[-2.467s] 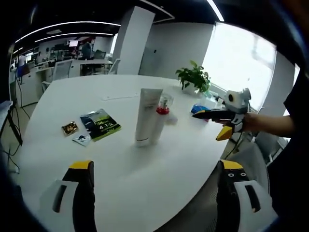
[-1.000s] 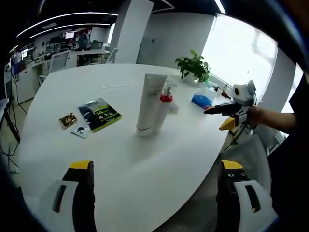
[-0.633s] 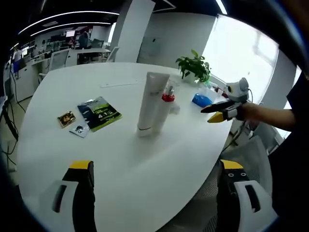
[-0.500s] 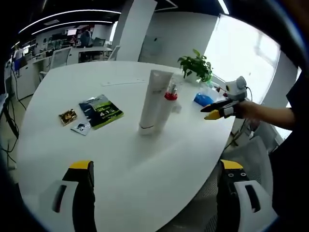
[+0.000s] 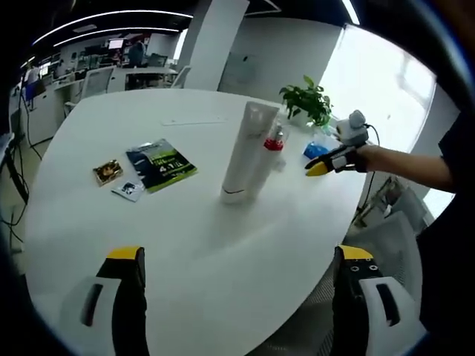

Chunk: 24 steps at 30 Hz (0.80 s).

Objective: Arrange the skincare products in the storage area until every visible bottle or jar stands upright without overlapping.

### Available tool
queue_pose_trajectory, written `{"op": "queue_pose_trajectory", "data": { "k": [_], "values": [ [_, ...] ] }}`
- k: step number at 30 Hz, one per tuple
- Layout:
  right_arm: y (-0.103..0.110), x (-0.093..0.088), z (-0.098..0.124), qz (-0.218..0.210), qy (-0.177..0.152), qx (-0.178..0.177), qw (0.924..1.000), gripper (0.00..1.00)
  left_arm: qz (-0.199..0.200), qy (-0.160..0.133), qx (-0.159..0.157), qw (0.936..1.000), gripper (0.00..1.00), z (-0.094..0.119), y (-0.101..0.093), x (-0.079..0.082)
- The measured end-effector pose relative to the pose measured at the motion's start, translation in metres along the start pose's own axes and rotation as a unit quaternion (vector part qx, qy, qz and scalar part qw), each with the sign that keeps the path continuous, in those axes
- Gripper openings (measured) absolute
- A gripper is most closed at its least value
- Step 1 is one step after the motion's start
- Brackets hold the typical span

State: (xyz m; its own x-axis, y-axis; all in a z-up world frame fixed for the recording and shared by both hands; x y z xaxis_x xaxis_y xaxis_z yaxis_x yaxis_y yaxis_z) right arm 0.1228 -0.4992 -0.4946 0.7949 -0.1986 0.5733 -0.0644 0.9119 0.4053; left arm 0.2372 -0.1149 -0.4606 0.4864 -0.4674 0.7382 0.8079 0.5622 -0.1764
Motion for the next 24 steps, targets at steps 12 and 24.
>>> {"op": "queue_pose_trajectory", "data": {
  "k": [12, 24],
  "values": [
    [-0.026, 0.017, -0.011, -0.028, 0.006, -0.028, 0.9992, 0.42, 0.005, 0.011, -0.003, 0.9999, 0.97, -0.008, 0.004, -0.001],
    [-0.047, 0.042, -0.018, -0.055, 0.005, -0.058, 0.9968, 0.35, 0.011, 0.019, -0.004, 0.9998, 0.96, -0.013, 0.008, -0.006]
  ]
}}
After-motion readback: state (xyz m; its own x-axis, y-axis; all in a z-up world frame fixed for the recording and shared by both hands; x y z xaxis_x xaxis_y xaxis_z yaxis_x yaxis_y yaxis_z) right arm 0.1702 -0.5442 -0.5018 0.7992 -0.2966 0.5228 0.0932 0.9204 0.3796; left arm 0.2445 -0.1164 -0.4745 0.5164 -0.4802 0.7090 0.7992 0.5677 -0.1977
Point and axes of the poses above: the point that each gripper's makers call its tool centre point, and the gripper's own axes: z roughly backward along the fingers, y roughly to its left, x roughly out of its top, the point moved 9 cm from there along z, roughly backward along the fingers, and after that the axes turned 13 degrees about x, right-handed, at the moved point
